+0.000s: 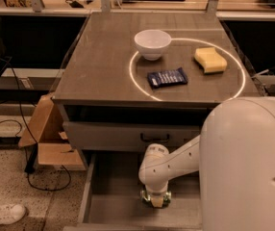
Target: Pick green can from middle drawer and place on counter
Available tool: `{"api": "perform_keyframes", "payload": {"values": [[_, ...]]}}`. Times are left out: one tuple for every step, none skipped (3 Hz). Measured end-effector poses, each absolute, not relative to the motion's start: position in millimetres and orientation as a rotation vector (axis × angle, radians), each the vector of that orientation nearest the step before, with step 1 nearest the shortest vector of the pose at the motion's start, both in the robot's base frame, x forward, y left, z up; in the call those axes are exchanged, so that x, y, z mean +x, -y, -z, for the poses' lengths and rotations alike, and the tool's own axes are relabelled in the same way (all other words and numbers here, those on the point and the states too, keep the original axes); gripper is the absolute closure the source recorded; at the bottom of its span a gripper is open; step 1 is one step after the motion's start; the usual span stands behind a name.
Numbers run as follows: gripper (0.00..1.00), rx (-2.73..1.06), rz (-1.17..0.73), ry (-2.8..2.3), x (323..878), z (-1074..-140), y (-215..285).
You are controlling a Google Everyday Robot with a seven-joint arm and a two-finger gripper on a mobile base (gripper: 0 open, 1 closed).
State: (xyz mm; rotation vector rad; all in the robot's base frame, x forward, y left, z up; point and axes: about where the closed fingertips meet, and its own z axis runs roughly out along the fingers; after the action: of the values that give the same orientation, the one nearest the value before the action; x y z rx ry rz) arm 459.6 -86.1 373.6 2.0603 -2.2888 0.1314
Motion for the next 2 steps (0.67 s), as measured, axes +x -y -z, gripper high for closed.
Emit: {"api": "perform_keyframes", "payload": {"values": [[1.00, 2.041, -0.128, 2.321, 458, -375, 90], [1.00, 2.007, -0.165, 2.403, 452, -391, 107]]}}
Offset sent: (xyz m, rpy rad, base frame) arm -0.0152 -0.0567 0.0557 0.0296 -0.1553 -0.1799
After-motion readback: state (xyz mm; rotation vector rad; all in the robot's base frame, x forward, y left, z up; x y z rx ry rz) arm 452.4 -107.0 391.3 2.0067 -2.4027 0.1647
